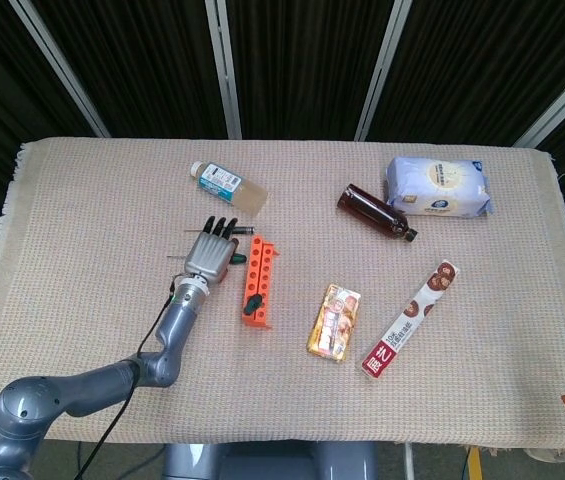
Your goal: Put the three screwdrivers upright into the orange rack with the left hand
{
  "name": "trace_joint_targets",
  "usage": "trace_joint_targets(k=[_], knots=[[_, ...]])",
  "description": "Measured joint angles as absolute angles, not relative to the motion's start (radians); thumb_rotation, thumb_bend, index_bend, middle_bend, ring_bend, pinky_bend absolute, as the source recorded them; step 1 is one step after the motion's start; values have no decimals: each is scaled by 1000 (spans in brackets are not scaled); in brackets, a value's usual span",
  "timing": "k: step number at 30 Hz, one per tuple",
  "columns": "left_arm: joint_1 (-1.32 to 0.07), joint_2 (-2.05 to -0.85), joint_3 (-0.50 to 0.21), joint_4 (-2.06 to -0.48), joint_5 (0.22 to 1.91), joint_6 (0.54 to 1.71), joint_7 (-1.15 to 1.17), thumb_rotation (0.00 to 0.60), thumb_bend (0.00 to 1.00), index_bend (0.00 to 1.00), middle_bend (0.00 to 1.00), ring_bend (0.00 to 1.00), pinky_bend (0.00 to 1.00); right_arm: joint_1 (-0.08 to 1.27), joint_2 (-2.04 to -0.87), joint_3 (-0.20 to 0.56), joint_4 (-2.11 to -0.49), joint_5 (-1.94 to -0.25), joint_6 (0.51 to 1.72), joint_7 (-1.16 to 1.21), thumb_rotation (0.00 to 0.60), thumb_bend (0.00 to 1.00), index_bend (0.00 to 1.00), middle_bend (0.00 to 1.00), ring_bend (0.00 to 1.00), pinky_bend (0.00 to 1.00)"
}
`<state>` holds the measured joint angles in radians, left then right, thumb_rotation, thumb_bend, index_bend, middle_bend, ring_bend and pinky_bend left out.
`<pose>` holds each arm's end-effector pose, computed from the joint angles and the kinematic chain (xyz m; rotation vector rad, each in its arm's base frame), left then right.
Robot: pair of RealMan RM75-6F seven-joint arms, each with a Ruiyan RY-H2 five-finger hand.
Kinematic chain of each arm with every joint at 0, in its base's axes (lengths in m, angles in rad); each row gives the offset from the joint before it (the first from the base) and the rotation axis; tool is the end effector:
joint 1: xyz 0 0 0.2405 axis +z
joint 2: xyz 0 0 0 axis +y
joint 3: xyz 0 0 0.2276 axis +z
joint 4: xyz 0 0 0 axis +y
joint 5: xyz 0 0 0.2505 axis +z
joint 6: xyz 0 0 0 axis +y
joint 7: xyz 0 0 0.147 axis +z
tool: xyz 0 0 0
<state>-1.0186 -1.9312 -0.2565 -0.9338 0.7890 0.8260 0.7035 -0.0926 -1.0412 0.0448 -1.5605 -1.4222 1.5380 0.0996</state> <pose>-0.0912 0.4036 -0.1304 -1.8741 -0.7358 -0.6217 -0.3559 -0.1242 0.1535 1.1915 -0.9599 0.7456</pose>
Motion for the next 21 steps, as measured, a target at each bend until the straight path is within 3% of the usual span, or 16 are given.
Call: trace_joint_targets(k=[7,21], knots=[[-1027,-1941,-274,-930,814,818,660,600,328,394,0,0,0,-95,-1042,46,-1562,-1420,1538,97,600,0,83,0,0,0],[-1031,-1922,-219,-943,826,860,826,600,327,456,0,0,0,-97,-1045,48,-1550,-1417,1533,111,600,0,85,0,0,0]])
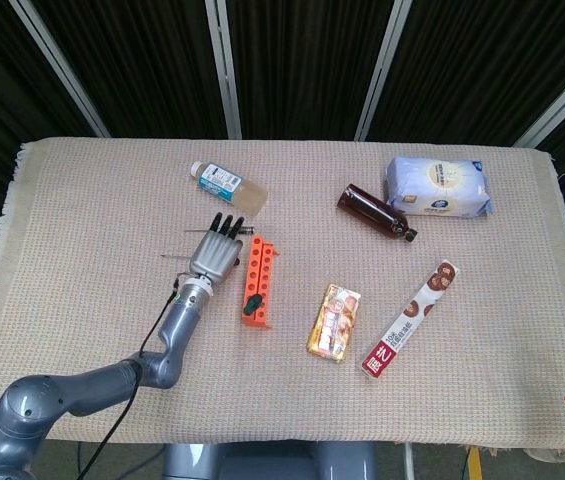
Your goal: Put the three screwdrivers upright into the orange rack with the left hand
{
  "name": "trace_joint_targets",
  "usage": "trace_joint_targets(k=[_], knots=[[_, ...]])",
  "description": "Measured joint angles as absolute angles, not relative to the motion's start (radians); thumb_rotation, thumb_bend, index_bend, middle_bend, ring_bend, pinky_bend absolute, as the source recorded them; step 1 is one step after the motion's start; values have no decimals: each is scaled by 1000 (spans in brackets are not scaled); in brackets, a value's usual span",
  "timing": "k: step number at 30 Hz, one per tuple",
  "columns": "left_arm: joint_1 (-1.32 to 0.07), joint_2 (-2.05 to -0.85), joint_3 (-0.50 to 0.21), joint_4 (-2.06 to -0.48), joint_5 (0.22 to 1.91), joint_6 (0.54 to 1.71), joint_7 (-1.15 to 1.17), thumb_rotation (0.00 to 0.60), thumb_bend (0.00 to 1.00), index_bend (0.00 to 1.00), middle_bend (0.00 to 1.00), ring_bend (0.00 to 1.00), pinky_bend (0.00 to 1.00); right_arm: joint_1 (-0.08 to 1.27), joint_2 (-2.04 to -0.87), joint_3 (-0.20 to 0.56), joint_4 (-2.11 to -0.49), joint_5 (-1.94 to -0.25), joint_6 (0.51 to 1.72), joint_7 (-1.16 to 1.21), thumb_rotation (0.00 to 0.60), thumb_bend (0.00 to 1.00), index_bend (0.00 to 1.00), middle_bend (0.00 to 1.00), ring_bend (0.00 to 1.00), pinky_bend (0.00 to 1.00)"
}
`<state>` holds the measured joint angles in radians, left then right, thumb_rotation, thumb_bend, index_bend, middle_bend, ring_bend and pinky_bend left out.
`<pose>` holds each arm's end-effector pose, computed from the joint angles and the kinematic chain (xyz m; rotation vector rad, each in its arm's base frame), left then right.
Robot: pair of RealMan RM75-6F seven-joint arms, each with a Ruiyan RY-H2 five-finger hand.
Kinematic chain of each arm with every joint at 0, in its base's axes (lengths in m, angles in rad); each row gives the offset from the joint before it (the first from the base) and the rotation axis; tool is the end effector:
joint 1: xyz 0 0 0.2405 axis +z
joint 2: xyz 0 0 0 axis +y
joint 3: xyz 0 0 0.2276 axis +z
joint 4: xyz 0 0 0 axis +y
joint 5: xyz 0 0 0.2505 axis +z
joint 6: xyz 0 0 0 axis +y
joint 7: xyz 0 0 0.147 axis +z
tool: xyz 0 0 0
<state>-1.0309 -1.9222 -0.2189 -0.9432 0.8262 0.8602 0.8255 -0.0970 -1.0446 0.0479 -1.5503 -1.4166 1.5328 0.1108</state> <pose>-0.0873 0.4010 -0.1285 -1.9184 -0.5271 -0.5515 -0.3592 -0.1230 0.1540 1.1818 -0.9676 0.7425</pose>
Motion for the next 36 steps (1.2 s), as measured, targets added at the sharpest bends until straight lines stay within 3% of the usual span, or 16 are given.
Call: trace_joint_targets(k=[13,18,25,32,36], knots=[[-1011,-1887,-168,-990,845,900,917,600,326,456,0,0,0,-96,-1049,49,-1536,-1419,1527,129,600,0,90,0,0,0],[-1008,-1896,-165,-990,852,903,919,600,330,511,0,0,0,-98,-1051,48,-1530,-1421,1528,138,600,0,90,0,0,0],[-997,-1900,-166,-985,866,907,900,600,444,610,0,0,0,-101,-1052,48,-1525,-1425,1533,148,600,0,91,0,0,0],[-983,-1887,-168,-989,860,904,895,600,490,626,0,0,0,-100,-1056,48,-1521,-1430,1533,153,600,0,91,0,0,0],[-974,-1875,-184,-1009,869,912,846,600,588,641,3,0,0,-100,-1054,48,-1522,-1433,1535,153,600,0,91,0,0,0]])
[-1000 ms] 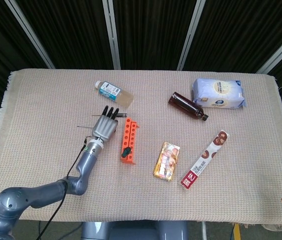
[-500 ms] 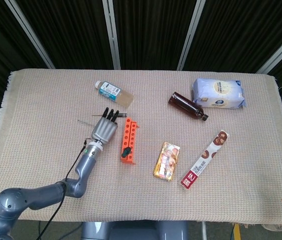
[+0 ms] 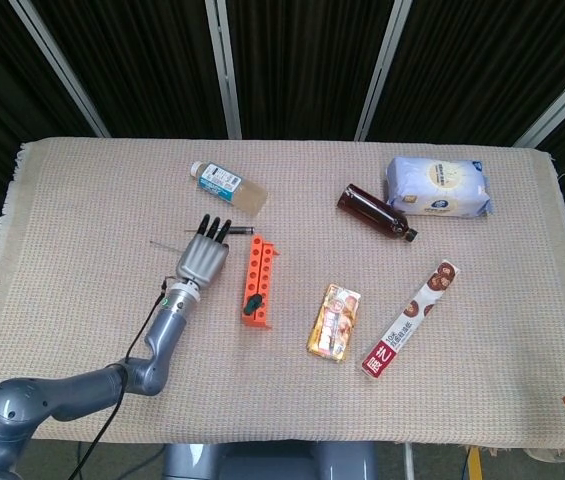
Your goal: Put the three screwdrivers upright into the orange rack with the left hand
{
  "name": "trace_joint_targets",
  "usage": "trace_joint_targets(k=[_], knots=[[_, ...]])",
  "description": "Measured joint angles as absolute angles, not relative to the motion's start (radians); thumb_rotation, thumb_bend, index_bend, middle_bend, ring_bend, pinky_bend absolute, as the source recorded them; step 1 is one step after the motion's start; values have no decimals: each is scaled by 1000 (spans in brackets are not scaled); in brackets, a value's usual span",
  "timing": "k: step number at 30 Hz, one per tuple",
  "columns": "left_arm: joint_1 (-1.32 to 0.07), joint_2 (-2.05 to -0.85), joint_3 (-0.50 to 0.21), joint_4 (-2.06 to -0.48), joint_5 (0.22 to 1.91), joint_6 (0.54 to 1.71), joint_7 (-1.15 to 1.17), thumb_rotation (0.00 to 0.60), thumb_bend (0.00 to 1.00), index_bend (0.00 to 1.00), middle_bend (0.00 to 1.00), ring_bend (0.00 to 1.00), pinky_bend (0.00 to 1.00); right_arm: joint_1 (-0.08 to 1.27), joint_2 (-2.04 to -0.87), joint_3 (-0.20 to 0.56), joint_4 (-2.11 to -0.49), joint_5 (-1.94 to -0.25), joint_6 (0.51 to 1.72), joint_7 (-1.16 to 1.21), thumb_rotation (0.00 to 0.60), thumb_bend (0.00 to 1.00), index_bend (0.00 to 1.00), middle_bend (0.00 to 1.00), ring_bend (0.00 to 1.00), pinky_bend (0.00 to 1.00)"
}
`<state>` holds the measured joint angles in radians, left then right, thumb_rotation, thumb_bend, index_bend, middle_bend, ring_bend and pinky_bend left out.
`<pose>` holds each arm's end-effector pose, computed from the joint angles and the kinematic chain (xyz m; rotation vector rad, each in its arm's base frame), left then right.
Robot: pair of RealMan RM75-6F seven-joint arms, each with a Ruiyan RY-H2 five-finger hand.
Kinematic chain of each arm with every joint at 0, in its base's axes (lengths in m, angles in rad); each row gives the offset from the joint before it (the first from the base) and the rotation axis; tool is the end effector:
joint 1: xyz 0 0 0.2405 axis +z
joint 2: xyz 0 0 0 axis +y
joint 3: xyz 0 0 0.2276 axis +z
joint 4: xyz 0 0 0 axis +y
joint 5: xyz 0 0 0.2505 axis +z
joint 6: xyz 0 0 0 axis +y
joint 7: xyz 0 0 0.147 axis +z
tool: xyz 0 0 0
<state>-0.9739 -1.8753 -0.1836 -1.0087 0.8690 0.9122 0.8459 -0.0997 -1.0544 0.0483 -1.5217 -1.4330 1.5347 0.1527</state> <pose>-0.1054 0.3909 -0.1184 -1.9094 -0.4771 -0.5292 -0.3624 -0.1222 0.1541 1.1833 -0.9772 0.7689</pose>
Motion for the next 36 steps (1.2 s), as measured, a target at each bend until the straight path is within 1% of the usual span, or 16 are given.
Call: trace_joint_targets(k=[3,7,16,21,29,36], knots=[[-962,-1850,-205,-1050,877,922,785,600,644,654,14,0,0,-100,-1054,48,-1522,-1435,1536,153,600,0,91,0,0,0],[-935,-1794,-238,-1145,894,943,687,600,686,677,36,0,0,-99,-1057,49,-1520,-1438,1537,156,600,0,91,0,0,0],[-839,-1617,-304,-1406,952,1000,412,600,685,676,55,0,0,-92,-1062,49,-1511,-1449,1534,164,600,0,91,0,0,0],[-780,-1533,-333,-1523,976,1017,251,600,674,673,57,0,0,-86,-1067,50,-1505,-1453,1530,169,600,0,91,0,0,0],[-709,-1433,-378,-1653,1001,993,-26,600,674,677,61,0,0,-79,-1070,50,-1506,-1461,1527,167,600,0,91,0,0,0],[-678,-1374,-418,-1748,1024,918,-269,600,675,671,61,0,0,-81,-1068,49,-1513,-1460,1530,163,600,0,91,0,0,0]])
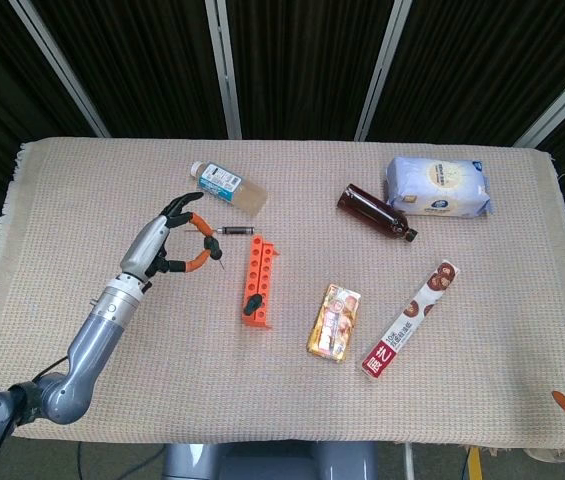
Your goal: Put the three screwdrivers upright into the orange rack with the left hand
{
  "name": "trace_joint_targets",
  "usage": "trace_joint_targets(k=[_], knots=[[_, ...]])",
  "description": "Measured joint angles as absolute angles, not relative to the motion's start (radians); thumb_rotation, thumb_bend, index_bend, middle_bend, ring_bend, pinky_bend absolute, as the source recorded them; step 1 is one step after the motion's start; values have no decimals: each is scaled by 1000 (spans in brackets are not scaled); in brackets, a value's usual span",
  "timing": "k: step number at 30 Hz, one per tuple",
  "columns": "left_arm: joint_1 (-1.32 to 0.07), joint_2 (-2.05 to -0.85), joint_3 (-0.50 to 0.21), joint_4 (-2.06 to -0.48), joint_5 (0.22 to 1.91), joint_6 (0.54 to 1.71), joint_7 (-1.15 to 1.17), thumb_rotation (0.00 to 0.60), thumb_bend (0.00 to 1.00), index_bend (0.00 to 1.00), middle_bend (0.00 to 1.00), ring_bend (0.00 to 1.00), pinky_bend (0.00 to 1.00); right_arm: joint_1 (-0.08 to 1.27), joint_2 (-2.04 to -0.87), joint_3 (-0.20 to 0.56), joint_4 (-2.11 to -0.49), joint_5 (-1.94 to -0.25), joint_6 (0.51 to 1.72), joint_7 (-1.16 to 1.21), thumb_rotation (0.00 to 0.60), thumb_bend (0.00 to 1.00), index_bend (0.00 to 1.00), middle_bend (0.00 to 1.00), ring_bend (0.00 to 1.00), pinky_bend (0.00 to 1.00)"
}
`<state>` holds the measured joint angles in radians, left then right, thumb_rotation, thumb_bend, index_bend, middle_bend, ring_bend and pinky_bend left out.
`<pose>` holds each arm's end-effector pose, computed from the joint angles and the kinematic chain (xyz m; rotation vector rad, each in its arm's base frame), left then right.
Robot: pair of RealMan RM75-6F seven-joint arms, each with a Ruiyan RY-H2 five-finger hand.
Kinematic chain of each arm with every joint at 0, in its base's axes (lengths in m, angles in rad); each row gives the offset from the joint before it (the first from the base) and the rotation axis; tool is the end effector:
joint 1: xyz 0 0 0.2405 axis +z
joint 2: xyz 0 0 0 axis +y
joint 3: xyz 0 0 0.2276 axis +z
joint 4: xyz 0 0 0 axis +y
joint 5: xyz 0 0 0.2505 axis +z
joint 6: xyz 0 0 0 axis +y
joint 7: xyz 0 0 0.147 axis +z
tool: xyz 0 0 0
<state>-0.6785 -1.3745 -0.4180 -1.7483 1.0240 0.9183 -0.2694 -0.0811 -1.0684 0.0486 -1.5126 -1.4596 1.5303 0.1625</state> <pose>-0.0702 0.3537 0.0152 -1.4150 -1.6619 -1.5138 -0.3578 -0.1296 0.1480 1.2142 -0.9763 0.8041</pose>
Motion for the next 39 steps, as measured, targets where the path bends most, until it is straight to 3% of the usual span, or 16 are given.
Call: trace_joint_targets(k=[10,39], knots=[[-695,-1333,-453,-1832,1053,849,-399,600,676,663,61,0,0,-88,-1069,46,-1507,-1454,1534,169,600,0,91,0,0,0],[-758,-1384,-407,-1792,995,858,-364,600,675,658,61,0,0,-93,-1071,48,-1492,-1435,1523,178,600,0,91,0,0,0]])
